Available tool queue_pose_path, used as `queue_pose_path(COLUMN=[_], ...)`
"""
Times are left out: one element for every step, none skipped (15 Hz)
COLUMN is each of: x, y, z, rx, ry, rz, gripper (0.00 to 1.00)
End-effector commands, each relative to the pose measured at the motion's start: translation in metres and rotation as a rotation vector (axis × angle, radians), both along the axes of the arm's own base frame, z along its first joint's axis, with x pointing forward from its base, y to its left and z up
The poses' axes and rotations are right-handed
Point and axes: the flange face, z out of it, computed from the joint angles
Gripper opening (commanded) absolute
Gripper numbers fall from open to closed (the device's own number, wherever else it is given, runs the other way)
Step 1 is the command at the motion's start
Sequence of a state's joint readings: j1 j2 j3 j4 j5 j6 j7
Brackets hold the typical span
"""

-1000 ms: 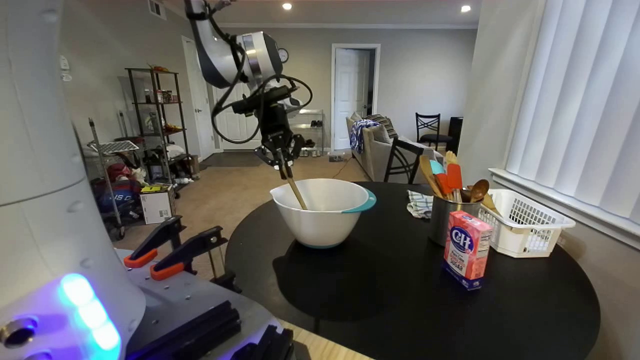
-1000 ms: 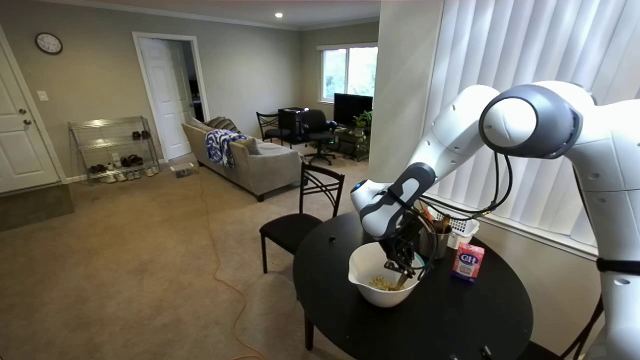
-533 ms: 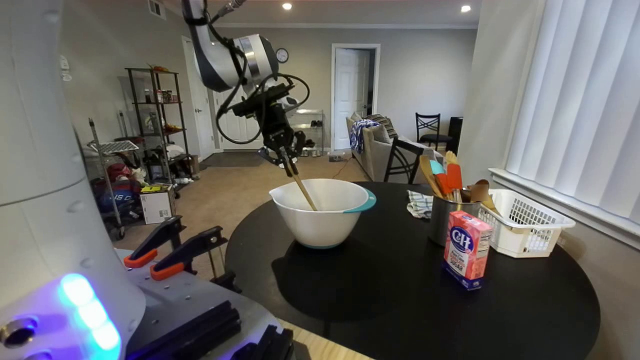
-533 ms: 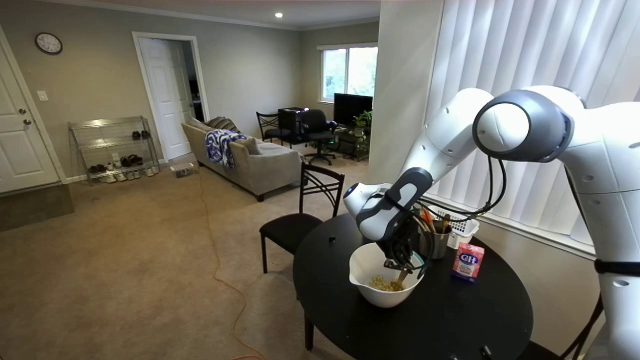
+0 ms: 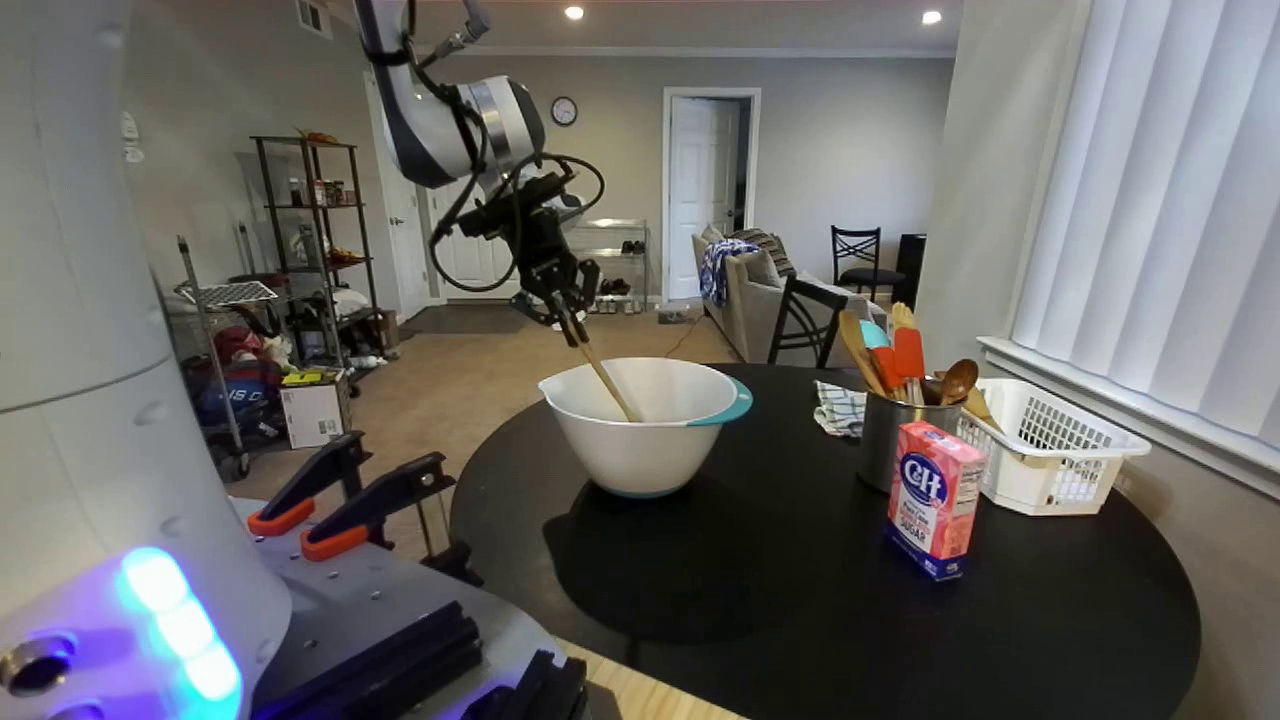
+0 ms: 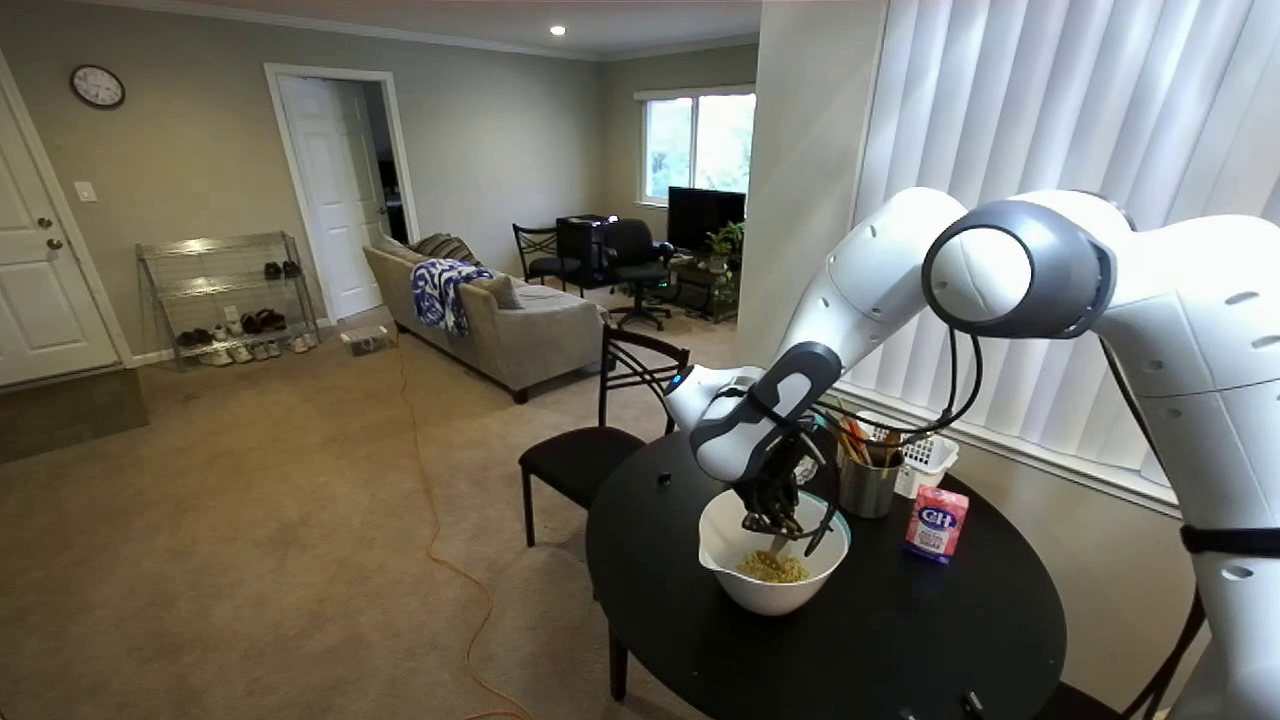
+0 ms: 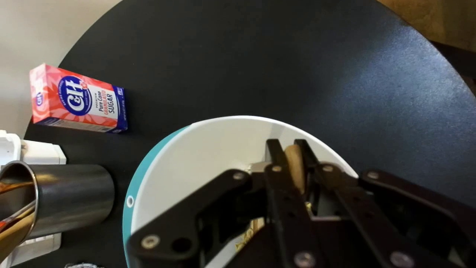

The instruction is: Use the wooden spoon to stir in the white bowl

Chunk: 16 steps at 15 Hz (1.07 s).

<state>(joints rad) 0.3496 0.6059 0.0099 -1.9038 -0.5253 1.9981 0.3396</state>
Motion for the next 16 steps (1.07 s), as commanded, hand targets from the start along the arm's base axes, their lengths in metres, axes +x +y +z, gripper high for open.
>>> queue_pose_path(x=[0.009,0.011,0.013,0.014,0.014,0.015,0.015,0.015,0.015,0.014,0.011,0.008,0.004,0.0,-0.004,-0.008], y=[0.006,0.008,0.009,0.011,0.013,0.015,0.017,0.02,0.022,0.025,0.026,0.026,0.024,0.022,0.02,0.018], z=[-0.002,-0.002,-0.002,-0.003,-0.003,-0.003,-0.002,-0.002,-0.003,-0.003,-0.005,-0.006,-0.008,-0.01,-0.012,-0.015], rx=[0.012,0.026,0.041,0.055,0.068,0.08,0.092,0.103,0.118,0.138,0.146,0.148,0.136,0.132,0.127,0.119], ry=[-0.026,-0.029,-0.034,-0.038,-0.045,-0.052,-0.06,-0.066,-0.07,-0.069,-0.06,-0.045,-0.025,-0.008,0.012,0.031], rz=[-0.01,-0.01,-0.01,-0.009,-0.007,-0.003,0.002,0.006,0.014,0.03,0.05,0.068,0.084,0.096,0.105,0.116], gripper=[0.04,0.04,0.04,0.04,0.04,0.04,0.04,0.04,0.04,0.04,0.04,0.04,0.05,0.05,0.05,0.05])
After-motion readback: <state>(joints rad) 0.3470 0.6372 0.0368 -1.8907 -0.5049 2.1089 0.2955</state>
